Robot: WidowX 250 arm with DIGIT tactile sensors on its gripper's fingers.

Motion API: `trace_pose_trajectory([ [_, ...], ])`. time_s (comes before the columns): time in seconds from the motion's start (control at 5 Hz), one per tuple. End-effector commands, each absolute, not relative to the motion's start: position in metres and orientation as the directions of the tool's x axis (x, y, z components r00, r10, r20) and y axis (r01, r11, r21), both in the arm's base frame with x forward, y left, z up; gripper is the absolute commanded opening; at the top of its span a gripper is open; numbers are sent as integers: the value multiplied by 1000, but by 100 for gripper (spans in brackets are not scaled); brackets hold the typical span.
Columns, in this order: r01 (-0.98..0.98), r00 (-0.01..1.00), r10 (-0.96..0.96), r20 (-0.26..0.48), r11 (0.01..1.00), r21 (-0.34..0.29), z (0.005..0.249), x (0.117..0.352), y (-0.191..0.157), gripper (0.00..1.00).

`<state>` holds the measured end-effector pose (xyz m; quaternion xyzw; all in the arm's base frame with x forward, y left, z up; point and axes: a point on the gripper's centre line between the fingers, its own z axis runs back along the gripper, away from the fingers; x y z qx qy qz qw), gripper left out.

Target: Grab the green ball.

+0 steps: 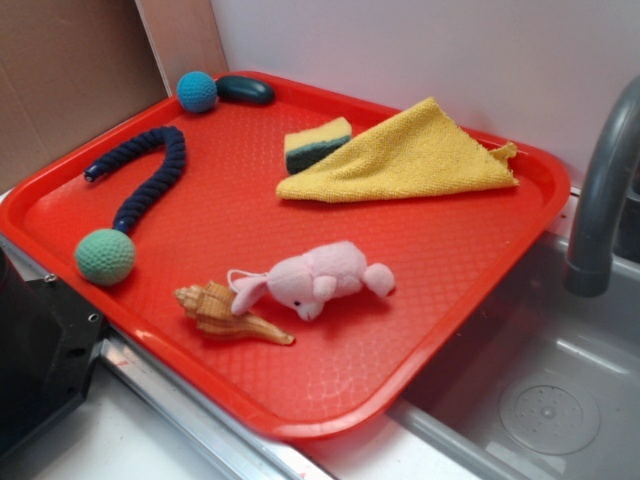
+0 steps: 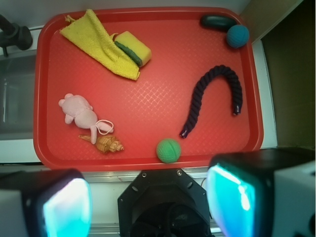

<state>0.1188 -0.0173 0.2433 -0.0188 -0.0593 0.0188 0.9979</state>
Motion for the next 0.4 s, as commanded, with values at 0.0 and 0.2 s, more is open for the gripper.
trace_pose_trajectory([
  [0.0, -35, 992, 40, 118, 999, -40, 243, 119, -17, 100],
  [0.2, -51, 998, 52, 42, 999, -16, 193, 130, -7, 100],
])
